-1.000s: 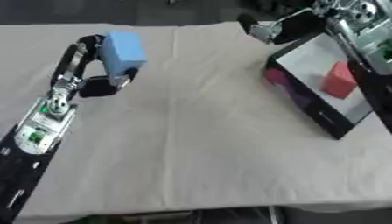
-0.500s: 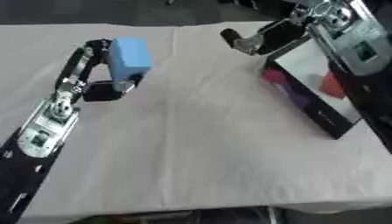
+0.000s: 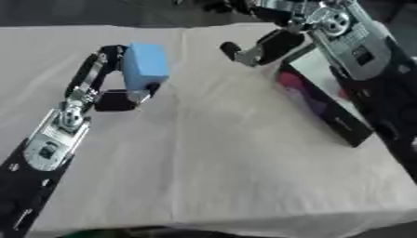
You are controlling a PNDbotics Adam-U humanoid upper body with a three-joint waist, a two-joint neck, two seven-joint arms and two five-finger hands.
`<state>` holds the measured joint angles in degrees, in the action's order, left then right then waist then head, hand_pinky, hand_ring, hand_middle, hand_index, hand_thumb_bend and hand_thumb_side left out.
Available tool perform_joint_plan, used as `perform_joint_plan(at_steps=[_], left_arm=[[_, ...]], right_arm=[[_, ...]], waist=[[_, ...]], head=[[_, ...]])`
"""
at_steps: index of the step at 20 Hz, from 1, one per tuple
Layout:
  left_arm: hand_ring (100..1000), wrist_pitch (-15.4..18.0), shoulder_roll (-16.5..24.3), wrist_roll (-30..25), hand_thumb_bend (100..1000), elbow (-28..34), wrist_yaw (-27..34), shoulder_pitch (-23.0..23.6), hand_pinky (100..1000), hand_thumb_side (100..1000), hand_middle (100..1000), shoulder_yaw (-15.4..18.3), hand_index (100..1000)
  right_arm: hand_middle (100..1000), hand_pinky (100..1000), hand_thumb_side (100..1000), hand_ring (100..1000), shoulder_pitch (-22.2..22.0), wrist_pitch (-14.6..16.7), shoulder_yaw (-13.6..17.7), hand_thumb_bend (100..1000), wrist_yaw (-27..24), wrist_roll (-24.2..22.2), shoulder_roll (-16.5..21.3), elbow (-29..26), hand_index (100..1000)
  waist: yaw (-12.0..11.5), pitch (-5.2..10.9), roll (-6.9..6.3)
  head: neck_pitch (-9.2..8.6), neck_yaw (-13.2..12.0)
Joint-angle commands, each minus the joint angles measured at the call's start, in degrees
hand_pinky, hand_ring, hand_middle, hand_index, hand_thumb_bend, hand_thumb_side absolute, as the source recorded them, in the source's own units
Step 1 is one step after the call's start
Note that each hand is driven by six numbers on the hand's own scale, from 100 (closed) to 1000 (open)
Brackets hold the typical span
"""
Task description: Pick up the objects with one hand, pass them to the other hand, and then place them into the box on the other side of the table.
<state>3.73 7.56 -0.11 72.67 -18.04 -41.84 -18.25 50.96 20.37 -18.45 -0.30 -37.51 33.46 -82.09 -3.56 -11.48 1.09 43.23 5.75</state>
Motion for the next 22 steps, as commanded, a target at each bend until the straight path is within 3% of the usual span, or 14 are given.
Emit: perform_joint_plan(at_steps=[1, 12, 22], left_arm=[[510, 0.7, -0.5, -0.1, 100, 0.9, -0.1, -1.3, 640, 100, 495, -0.4, 593], [507, 2.9, -2.9, 3.4, 100, 1.4, -1.9, -1.6, 631, 120, 496, -1.4, 594], [507, 2.9, -4.5, 5.4, 100, 2.2, -2.8, -2.0, 629, 125, 496, -2.5, 595]], right_arm=[[1000, 1000, 100, 1000, 1.6, 0.5, -0.1, 100, 1.3, -0.9, -0.1, 0.8, 1000], [1000, 1000, 100, 1000, 2.6, 0.3, -1.1, 100, 3.9, -2.0, -2.7, 3.3, 1000], [1000, 1000, 100, 1000, 3.2, 0.9, -2.1, 152, 10.3, 2.8, -4.6, 5.1, 1000]], waist=[[-0.2, 1.45, 0.08], [-1.3, 0.82, 0.49], [-2.2, 0.36, 0.81]], head=[[0.10, 0.4], [0.36, 1.4], [-0.03, 2.5]])
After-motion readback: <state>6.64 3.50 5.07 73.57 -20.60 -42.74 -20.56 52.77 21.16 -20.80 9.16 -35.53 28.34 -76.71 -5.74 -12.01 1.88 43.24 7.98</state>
